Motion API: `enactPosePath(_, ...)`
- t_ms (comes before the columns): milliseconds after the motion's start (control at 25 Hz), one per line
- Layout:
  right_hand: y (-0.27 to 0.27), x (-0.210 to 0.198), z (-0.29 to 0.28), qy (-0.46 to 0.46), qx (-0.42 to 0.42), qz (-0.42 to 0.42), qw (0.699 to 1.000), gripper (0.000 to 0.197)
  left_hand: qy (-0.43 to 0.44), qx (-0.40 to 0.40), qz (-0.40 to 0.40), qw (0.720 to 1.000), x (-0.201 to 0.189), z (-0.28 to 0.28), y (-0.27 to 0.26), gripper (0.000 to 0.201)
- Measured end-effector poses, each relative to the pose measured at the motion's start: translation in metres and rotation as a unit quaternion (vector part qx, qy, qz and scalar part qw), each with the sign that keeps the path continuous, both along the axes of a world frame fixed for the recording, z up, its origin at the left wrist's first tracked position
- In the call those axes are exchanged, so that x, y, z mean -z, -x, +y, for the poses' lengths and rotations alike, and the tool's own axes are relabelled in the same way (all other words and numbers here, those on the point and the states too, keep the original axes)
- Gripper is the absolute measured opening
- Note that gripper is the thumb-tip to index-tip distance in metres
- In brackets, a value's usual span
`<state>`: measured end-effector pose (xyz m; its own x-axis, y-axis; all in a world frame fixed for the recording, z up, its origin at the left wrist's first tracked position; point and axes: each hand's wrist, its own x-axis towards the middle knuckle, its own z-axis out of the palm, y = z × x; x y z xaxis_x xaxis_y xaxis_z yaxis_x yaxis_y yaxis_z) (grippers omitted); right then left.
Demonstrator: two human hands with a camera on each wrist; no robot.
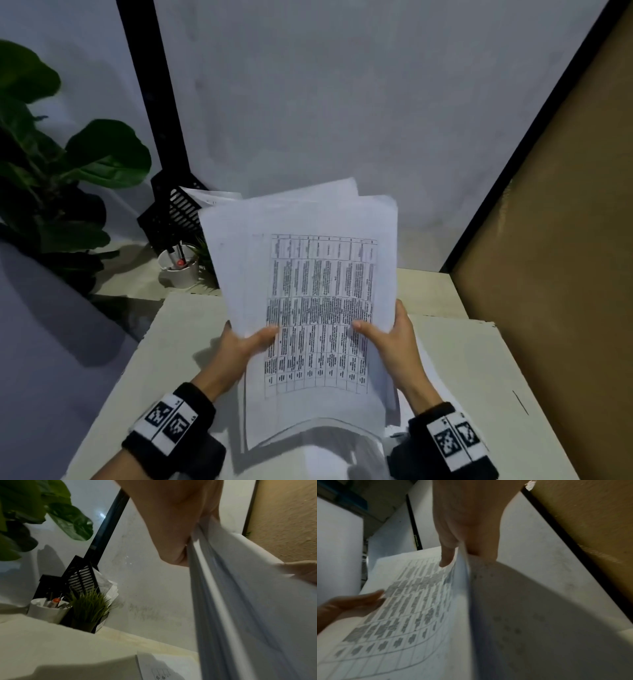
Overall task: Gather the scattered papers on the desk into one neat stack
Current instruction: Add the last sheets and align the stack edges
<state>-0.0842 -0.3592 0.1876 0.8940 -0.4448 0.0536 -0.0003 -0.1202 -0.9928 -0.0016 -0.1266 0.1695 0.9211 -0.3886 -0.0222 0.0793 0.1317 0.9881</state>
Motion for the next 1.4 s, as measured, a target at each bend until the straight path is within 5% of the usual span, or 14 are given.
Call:
enactPosePath(80, -0.002, -0.001, 0.004, -0.004, 0.021, -0.018, 1.0, 0.066, -0.023, -0.023, -0.025, 0.999, -0.001, -0.002, -0.004, 0.083)
enactPosePath(200, 0.001, 0.003, 0.012, -0.005, 0.01, -0.03, 0.999, 0.054, -0.02, -0.046, -0.019, 0.999, 0.001, -0.004, 0.0, 0.047)
enactPosePath(320, 0.005, 0.021, 0.019, -0.011, -0.008, 0.002, 1.0, 0.033, -0.036, -0.039, 0.009, 0.999, 0.011, -0.004, 0.012, 0.065)
enactPosePath(480, 0.007, 0.029, 0.026, -0.013, 0.0, 0.005, 1.0, 0.034, -0.047, -0.072, 0.031, 0.996, 0.022, -0.002, 0.013, 0.102)
enactPosePath(680, 0.003, 0.012, 0.023, -0.038, -0.017, -0.042, 0.998, 0.035, -0.029, -0.083, -0.008, 0.996, -0.005, -0.002, 0.012, 0.063)
enactPosePath(800, 0.001, 0.0, 0.027, -0.04, -0.036, -0.051, 0.997, 0.035, 0.012, -0.057, -0.073, 0.996, -0.021, -0.001, 0.013, 0.074)
enactPosePath(920, -0.005, -0.013, 0.031, -0.06, -0.021, -0.065, 0.996, 0.068, 0.037, -0.053, -0.137, 0.988, -0.028, 0.0, 0.009, 0.075)
enactPosePath(1120, -0.019, -0.033, 0.037, -0.052, 0.049, -0.113, 0.991, 0.068, 0.01, -0.091, -0.204, 0.975, -0.044, -0.008, 0.009, 0.085)
enactPosePath(1280, -0.025, -0.038, 0.038, -0.052, 0.074, -0.104, 0.99, 0.029, 0.002, -0.159, -0.202, 0.966, -0.05, -0.011, 0.004, 0.029)
enactPosePath(1400, -0.024, -0.036, 0.032, -0.053, 0.068, -0.089, 0.992, 0.015, 0.002, -0.153, -0.181, 0.971, -0.05, -0.011, 0.004, 0.025)
